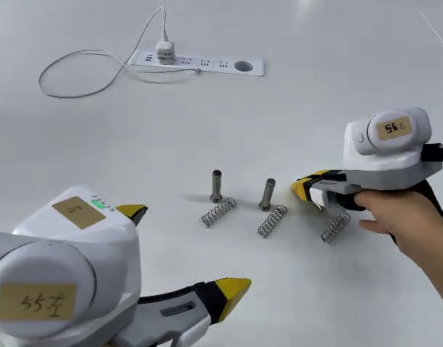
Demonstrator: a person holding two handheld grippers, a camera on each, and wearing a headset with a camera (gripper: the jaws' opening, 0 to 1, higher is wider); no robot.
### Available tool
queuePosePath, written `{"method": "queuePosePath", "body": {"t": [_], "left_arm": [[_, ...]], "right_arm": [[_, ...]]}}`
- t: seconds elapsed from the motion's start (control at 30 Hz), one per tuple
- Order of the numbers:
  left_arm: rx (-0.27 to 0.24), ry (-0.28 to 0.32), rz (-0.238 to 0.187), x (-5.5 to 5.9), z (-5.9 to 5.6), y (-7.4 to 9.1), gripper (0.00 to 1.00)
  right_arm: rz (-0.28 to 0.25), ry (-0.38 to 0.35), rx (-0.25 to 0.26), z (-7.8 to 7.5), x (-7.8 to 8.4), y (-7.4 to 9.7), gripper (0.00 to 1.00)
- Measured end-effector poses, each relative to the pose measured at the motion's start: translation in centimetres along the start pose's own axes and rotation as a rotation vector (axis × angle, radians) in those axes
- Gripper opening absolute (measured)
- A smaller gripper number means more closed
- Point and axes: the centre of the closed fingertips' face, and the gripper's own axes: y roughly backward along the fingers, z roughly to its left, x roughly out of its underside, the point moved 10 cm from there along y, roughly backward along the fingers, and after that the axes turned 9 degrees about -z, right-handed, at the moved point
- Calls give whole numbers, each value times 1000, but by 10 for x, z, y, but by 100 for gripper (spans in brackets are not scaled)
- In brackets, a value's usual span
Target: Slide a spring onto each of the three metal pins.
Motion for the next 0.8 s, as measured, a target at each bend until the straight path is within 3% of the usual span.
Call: {"method": "queuePosePath", "body": {"t": [0.3,0.8], "left_arm": [[4,-7,-7,-2,-2,0,87],[9,-12,-45,-7,-5,4,87]], "right_arm": [[-53,-6,4,2,-12,14,9],[-74,35,26,7,-14,37,9]]}}
